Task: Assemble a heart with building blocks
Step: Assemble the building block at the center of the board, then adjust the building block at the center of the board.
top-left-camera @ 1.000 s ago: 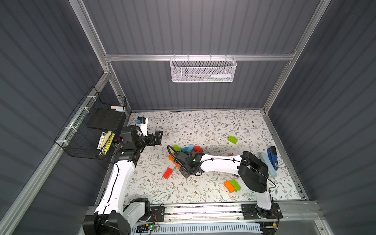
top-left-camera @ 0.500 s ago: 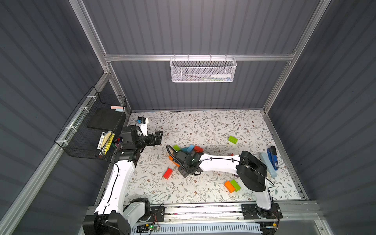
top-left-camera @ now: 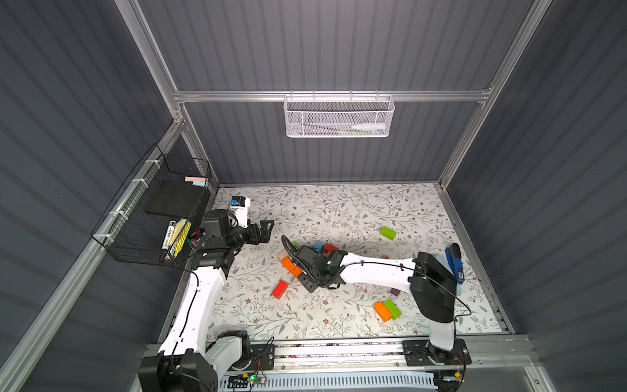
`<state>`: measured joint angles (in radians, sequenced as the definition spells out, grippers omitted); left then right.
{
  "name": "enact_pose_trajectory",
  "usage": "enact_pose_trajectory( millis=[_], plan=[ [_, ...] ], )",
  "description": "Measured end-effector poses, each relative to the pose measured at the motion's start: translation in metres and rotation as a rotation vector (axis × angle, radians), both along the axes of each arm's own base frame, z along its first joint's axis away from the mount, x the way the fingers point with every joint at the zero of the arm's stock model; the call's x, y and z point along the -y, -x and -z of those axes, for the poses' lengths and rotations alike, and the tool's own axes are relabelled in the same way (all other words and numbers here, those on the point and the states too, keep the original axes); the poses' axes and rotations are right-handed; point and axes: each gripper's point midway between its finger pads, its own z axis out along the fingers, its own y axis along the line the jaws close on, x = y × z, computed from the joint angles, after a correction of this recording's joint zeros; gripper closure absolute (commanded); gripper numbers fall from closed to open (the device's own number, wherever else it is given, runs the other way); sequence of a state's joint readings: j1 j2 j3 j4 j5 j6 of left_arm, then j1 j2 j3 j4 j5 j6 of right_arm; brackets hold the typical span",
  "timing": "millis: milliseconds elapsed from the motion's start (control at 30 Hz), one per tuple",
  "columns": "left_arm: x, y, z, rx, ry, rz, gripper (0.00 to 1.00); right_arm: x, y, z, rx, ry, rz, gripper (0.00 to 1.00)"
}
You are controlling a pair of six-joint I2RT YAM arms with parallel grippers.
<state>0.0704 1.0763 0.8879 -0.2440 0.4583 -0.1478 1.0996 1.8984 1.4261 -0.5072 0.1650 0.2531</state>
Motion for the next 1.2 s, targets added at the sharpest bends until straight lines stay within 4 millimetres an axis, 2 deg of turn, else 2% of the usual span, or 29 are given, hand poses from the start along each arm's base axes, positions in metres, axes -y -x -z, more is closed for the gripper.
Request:
enact_pose_trajectory(
  millis=[67,167,233,333,467,600,733,933,1200],
  plan=[
    [0.011,0.004,0.008,-0.036,0.006,0.033,0.08,0.007,-0.011,-0.019,0.004,-0.052,0.016,0.45],
    [0.042,0.014,0.031,-0.140,-0.003,0.114,0.15,0.025,-0.035,-0.042,0.001,-0.125,0.062,0.45],
    [0.064,0.025,0.047,-0.233,0.005,0.165,0.22,0.040,-0.054,-0.049,-0.009,-0.159,0.098,0.44],
    [0.076,0.039,0.066,-0.356,0.040,0.177,0.29,0.059,-0.077,-0.048,-0.036,-0.189,0.143,0.44],
    [0.089,0.060,0.081,-0.467,0.092,0.175,0.38,0.077,-0.098,-0.043,-0.081,-0.231,0.186,0.47],
    [0.110,0.096,0.107,-0.605,0.094,0.226,0.44,0.089,-0.119,-0.026,-0.127,-0.256,0.234,0.63],
    [0.110,0.118,0.122,-0.698,0.080,0.235,0.50,0.102,-0.136,0.000,-0.182,-0.246,0.296,0.73],
    [0.122,0.147,0.143,-0.808,0.045,0.302,0.54,0.112,-0.152,0.028,-0.230,-0.230,0.353,0.77],
    [0.136,0.171,0.171,-0.937,-0.042,0.362,0.56,0.105,-0.159,0.043,-0.256,-0.225,0.345,0.79]
  ],
)
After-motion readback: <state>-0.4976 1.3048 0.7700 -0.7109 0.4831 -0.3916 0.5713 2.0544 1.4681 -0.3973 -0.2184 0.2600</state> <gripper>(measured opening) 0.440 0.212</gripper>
